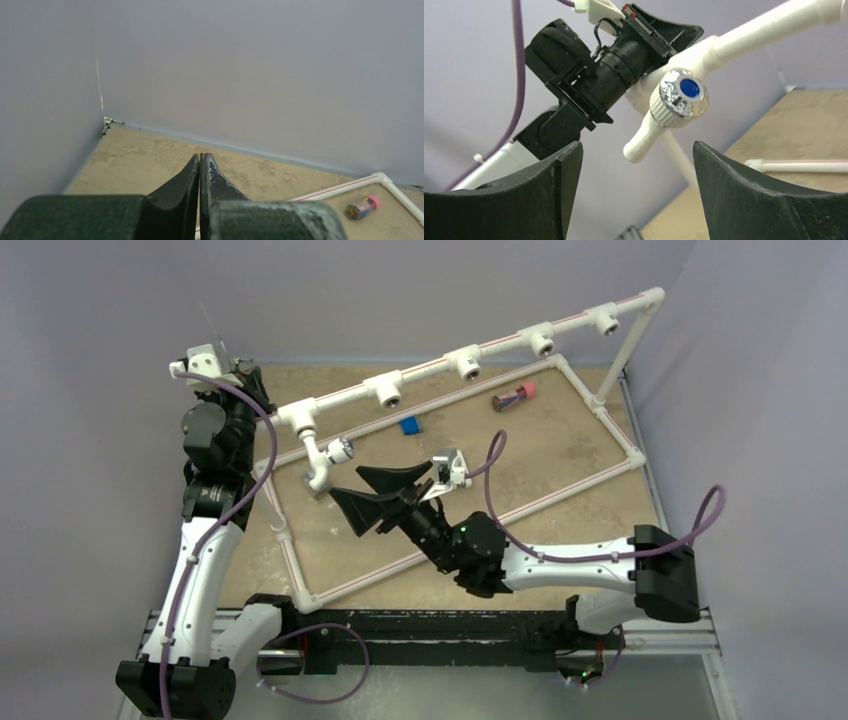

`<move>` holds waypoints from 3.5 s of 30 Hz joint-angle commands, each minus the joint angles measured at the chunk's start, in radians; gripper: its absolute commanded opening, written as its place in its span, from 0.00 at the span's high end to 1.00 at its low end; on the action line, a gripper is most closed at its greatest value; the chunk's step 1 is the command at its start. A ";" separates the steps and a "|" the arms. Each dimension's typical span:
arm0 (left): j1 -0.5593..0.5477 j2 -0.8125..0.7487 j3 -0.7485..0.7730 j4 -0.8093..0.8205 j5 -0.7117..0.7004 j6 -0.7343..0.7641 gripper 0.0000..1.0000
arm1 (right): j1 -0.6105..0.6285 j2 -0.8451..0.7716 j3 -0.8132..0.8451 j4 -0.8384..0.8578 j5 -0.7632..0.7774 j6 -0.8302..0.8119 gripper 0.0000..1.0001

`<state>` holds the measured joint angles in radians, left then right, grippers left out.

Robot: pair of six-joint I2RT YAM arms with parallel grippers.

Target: Install the water faucets

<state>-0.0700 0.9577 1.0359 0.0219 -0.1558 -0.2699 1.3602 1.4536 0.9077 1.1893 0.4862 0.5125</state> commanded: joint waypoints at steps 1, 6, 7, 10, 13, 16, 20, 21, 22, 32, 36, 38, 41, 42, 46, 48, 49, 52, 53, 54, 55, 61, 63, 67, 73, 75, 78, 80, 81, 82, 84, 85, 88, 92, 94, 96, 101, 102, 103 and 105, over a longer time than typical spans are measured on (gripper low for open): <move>-0.022 0.049 -0.076 -0.275 0.096 -0.014 1.00 | -0.003 -0.098 0.038 -0.144 -0.063 -0.433 0.19; -0.022 0.047 -0.076 -0.275 0.097 -0.014 1.00 | -0.003 -0.139 0.114 -0.366 -0.102 -0.864 0.19; -0.022 0.047 -0.076 -0.274 0.097 -0.015 1.00 | -0.003 -0.145 0.128 -0.416 -0.112 -0.933 0.20; -0.022 0.047 -0.075 -0.275 0.097 -0.014 1.00 | 0.009 -0.172 0.142 -0.458 -0.134 -1.166 0.21; -0.022 0.047 -0.074 -0.273 0.100 -0.014 1.00 | 0.023 -0.188 0.134 -0.466 -0.155 -1.410 0.20; -0.022 0.047 -0.074 -0.275 0.102 -0.015 1.00 | 0.038 -0.183 0.133 -0.476 -0.157 -1.636 0.20; -0.021 0.047 -0.074 -0.274 0.101 -0.014 1.00 | 0.053 -0.147 0.131 -0.456 -0.129 -1.929 0.19; -0.021 0.047 -0.074 -0.274 0.101 -0.014 1.00 | 0.055 -0.137 0.137 -0.456 -0.125 -1.992 0.18; -0.021 0.047 -0.074 -0.275 0.102 -0.014 1.00 | 0.056 -0.125 0.143 -0.460 -0.121 -2.047 0.18; -0.021 0.047 -0.074 -0.274 0.097 -0.014 1.00 | 0.084 0.028 0.253 -0.433 -0.057 -2.361 0.18; -0.021 0.047 -0.074 -0.274 0.098 -0.014 1.00 | 0.085 0.083 0.301 -0.430 -0.052 -2.374 0.18; -0.021 0.047 -0.074 -0.274 0.099 -0.014 1.00 | 0.085 0.108 0.324 -0.432 -0.051 -2.372 0.18; -0.021 0.046 -0.074 -0.273 0.099 -0.014 1.00 | 0.084 0.136 0.356 -0.433 -0.073 -2.366 0.21; -0.021 0.046 -0.074 -0.274 0.099 -0.014 1.00 | 0.080 0.145 0.372 -0.442 -0.069 -2.355 0.23; -0.021 0.046 -0.074 -0.273 0.099 -0.014 1.00 | 0.066 0.167 0.396 -0.448 -0.059 -2.324 0.30; -0.021 0.047 -0.074 -0.273 0.102 -0.015 1.00 | 0.060 0.172 0.403 -0.447 -0.060 -2.301 0.34; -0.021 0.047 -0.074 -0.273 0.103 -0.015 1.00 | 0.056 0.177 0.408 -0.451 -0.057 -2.293 0.36; -0.021 0.046 -0.074 -0.274 0.103 -0.015 1.00 | 0.045 0.191 0.419 -0.454 -0.040 -2.264 0.47; -0.021 0.047 -0.074 -0.274 0.104 -0.015 1.00 | 0.041 0.195 0.424 -0.455 -0.035 -2.252 0.52; -0.021 0.047 -0.074 -0.274 0.102 -0.014 1.00 | 0.038 0.197 0.426 -0.456 -0.031 -2.238 0.56; -0.021 0.047 -0.073 -0.274 0.101 -0.014 1.00 | 0.035 0.198 0.427 -0.456 -0.027 -2.227 0.61; -0.021 0.047 -0.074 -0.273 0.100 -0.014 1.00 | 0.027 0.200 0.423 -0.452 -0.003 -2.122 0.88; -0.021 0.047 -0.074 -0.274 0.100 -0.014 1.00 | 0.027 0.202 0.419 -0.433 -0.002 -2.068 0.99; -0.021 0.047 -0.074 -0.274 0.101 -0.014 1.00 | 0.024 0.207 0.433 -0.397 -0.022 -1.854 1.00; -0.021 0.045 -0.074 -0.275 0.100 -0.014 1.00 | 0.007 0.203 0.453 -0.390 -0.088 -1.378 1.00; -0.021 0.046 -0.074 -0.274 0.099 -0.014 1.00 | 0.005 0.213 0.457 -0.377 -0.091 -1.209 1.00; -0.021 0.044 -0.074 -0.275 0.096 -0.014 1.00 | 0.002 0.225 0.421 -0.280 -0.089 -0.950 1.00; -0.021 0.043 -0.074 -0.275 0.095 -0.014 1.00 | 0.002 0.234 0.391 -0.207 -0.088 -0.785 1.00; -0.021 0.042 -0.074 -0.275 0.092 -0.014 1.00 | 0.002 0.238 0.380 -0.168 -0.080 -0.712 1.00; -0.021 0.042 -0.074 -0.275 0.093 -0.014 1.00 | 0.002 0.242 0.368 -0.137 -0.073 -0.624 1.00; -0.021 0.042 -0.074 -0.275 0.092 -0.014 1.00 | 0.001 0.246 0.347 -0.065 -0.061 -0.453 1.00; -0.021 0.042 -0.074 -0.275 0.093 -0.014 1.00 | 0.001 0.248 0.338 -0.032 -0.055 -0.379 1.00; -0.021 0.042 -0.074 -0.275 0.093 -0.014 1.00 | 0.000 0.257 0.325 0.038 -0.028 -0.154 1.00; -0.021 0.039 -0.075 -0.274 0.093 -0.014 1.00 | -0.001 0.271 0.311 0.104 0.013 0.106 1.00; -0.021 0.038 -0.076 -0.274 0.091 -0.014 1.00 | -0.001 0.278 0.309 0.122 0.021 0.224 1.00; -0.021 0.036 -0.076 -0.274 0.092 -0.014 1.00 | -0.003 0.287 0.307 0.150 0.025 0.332 1.00; -0.021 0.036 -0.077 -0.274 0.093 -0.014 1.00 | -0.008 0.291 0.307 0.178 0.034 0.518 1.00; -0.021 0.036 -0.077 -0.274 0.096 -0.014 1.00 | -0.009 0.288 0.306 0.176 0.036 0.539 1.00; -0.021 0.036 -0.077 -0.273 0.096 -0.015 1.00 | -0.009 0.286 0.304 0.173 0.036 0.562 1.00; -0.022 0.036 -0.077 -0.274 0.096 -0.015 1.00 | -0.010 0.278 0.293 0.170 0.034 0.595 0.97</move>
<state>-0.0647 0.9661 1.0363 0.0357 -0.1726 -0.2699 1.3537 1.7531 1.1736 1.2556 0.6140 0.8650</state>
